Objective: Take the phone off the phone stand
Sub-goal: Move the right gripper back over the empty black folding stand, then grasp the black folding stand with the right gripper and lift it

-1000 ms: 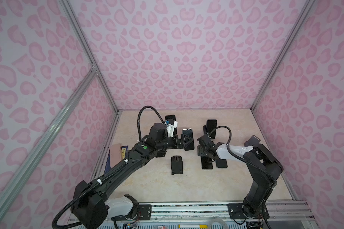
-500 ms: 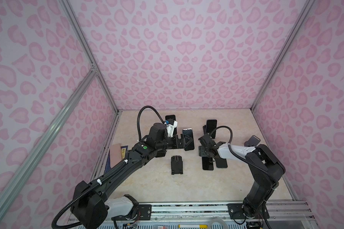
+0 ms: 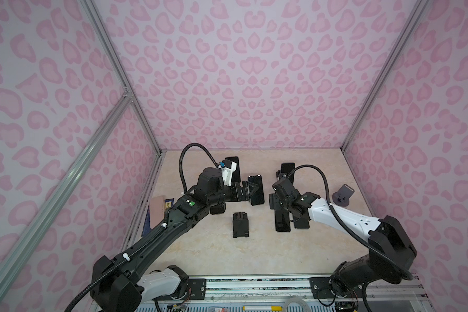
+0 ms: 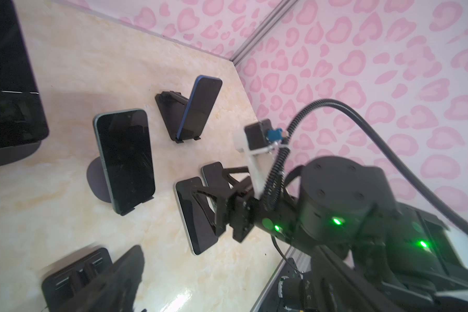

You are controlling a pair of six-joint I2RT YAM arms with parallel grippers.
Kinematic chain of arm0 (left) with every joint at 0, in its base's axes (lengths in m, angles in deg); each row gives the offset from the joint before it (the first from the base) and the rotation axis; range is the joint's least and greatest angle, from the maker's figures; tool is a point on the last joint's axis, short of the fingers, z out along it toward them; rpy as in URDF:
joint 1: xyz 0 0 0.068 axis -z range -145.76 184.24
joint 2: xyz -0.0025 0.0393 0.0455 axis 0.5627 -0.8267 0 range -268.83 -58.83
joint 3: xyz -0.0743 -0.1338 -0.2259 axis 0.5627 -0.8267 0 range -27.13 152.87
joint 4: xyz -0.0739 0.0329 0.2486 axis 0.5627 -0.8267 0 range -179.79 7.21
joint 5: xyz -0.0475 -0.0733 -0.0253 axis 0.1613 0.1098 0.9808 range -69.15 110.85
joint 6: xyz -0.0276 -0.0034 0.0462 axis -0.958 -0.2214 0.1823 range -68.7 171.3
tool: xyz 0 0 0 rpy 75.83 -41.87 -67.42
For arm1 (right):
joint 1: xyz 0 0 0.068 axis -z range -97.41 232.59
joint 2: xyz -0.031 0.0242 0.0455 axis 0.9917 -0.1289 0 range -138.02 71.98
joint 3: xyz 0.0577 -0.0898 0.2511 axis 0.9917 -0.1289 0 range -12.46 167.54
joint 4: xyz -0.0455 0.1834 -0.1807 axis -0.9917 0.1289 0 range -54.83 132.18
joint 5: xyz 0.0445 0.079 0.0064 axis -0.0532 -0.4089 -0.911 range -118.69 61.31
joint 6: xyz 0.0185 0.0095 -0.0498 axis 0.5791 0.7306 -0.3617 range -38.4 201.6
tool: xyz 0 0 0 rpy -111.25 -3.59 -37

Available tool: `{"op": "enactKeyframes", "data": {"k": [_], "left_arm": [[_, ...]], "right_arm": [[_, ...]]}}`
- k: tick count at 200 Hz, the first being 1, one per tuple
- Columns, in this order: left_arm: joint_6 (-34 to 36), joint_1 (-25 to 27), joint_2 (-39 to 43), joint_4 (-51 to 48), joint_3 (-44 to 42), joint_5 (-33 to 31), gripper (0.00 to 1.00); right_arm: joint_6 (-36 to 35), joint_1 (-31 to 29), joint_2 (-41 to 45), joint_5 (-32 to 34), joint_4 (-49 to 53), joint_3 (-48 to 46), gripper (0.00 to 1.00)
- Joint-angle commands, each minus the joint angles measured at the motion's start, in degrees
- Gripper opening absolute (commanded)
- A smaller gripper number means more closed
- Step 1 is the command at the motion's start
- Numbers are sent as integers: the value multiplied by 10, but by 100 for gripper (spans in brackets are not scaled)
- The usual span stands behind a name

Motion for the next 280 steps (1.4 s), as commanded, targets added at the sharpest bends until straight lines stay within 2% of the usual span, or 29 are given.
{"op": "enactKeyframes", "data": {"k": [1, 26, 46, 73, 100, 137, 173, 223, 254, 280], "left_arm": [[10, -5, 29, -1, -13, -95, 100], [4, -17, 79, 1, -40, -208, 98], [-19, -33, 114, -3, -59, -295, 97], [-53, -58, 144, -14, -78, -386, 97], [-83, -77, 144, -31, -80, -428, 97], [-92, -88, 113, -40, -72, -391, 97], [-90, -95, 93, -44, -60, -336, 97], [-99, -102, 86, -35, -60, -288, 97], [-103, -107, 82, -29, -57, -254, 97], [-103, -110, 80, -27, -57, -248, 97]], "right_arm": [[66, -48, 60, 34, -6, -36, 82], [126, -130, 136, 107, -31, -71, 87], [153, -192, 158, 156, -47, -84, 90], [162, -230, 133, 171, -18, -59, 95], [164, -256, 71, 148, -54, -36, 95], [200, -289, -75, 158, 2, 87, 98], [250, -307, -166, 210, 44, 164, 98], [291, -307, -203, 220, 37, 160, 98], [261, -307, -216, 208, -10, 147, 98], [266, -306, -236, 200, -20, 151, 98]]}}
